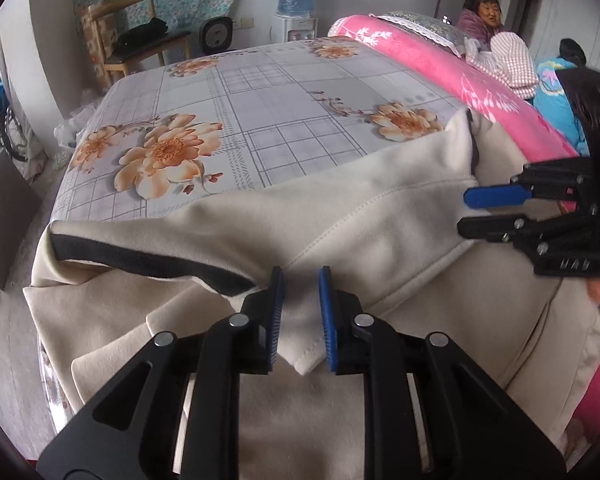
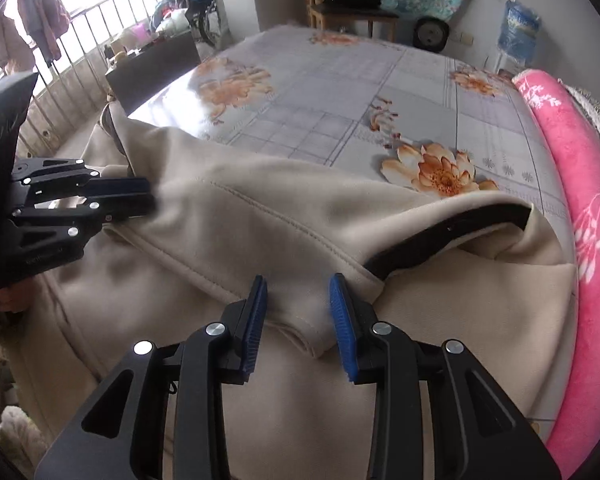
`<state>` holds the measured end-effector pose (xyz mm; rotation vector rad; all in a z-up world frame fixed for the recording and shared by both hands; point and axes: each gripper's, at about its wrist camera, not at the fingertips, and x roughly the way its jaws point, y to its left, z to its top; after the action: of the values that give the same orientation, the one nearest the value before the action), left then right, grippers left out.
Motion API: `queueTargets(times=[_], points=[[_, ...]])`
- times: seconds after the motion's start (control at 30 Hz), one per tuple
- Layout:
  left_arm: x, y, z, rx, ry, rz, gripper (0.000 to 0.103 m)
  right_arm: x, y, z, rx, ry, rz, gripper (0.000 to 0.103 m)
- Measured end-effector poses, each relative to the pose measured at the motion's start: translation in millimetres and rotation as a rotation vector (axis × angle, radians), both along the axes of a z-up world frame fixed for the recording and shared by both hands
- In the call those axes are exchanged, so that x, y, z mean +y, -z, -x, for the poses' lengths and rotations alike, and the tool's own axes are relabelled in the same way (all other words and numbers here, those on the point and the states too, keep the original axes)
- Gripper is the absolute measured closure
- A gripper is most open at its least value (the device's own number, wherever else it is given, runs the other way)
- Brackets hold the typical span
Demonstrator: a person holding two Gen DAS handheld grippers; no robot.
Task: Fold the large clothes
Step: 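Fold the lifted jacket edge over toward the collar with both grippers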
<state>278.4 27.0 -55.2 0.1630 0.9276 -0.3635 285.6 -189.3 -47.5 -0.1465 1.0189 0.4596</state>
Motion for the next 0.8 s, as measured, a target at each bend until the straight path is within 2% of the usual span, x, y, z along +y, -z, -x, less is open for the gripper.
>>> queueTargets(times=[0.07,0.13,0.2,0.27,0.33,0.43,0.5,0.63,0.7,0.77,0.8], points=[[-1,2,5,-0.009,0.013,-0.012,0.082,-3,-13,2,-0.008,0.025,-0.02,0.072],[-2,1,12,-0.025,0.018,-0.019,0.082,-4,-27,5,-0.056,0.042,-0.018,0.07],[-2,1,14,-0.034,0.017,-0.019,0.081,-2,-30,3,-0.07,0.055,-0.017,0.07],[-2,1,14,-0.035,0.01,-0.013,0.081,-4,-16,-3,-0.038,0.081,0.018,0.07],[-1,0,14,-0.029,0.007,-0.003,0.081,-9,4,-10,-0.015,0.111,0.094,0.069],[6,-8,18,0.006,-0.015,0.026,0.076,-30,-6,-2,0.012,0.192,0.021,0.068],[14,-18,28,-0.011,-0.042,0.038,0.069,-42,-18,10,0.007,0.228,-0.024,0.067],[29,-40,57,-0.04,-0.075,0.081,0.066,-61,-44,51,-0.023,0.269,-0.1,0.064],[40,-50,78,-0.055,-0.102,0.101,0.063,-66,-52,73,-0.035,0.278,-0.129,0.053],[52,-56,103,-0.066,-0.134,0.13,0.059,-66,-56,96,-0.046,0.276,-0.16,0.048],[57,-57,114,-0.07,-0.152,0.143,0.057,-65,-57,108,-0.048,0.27,-0.178,0.042]])
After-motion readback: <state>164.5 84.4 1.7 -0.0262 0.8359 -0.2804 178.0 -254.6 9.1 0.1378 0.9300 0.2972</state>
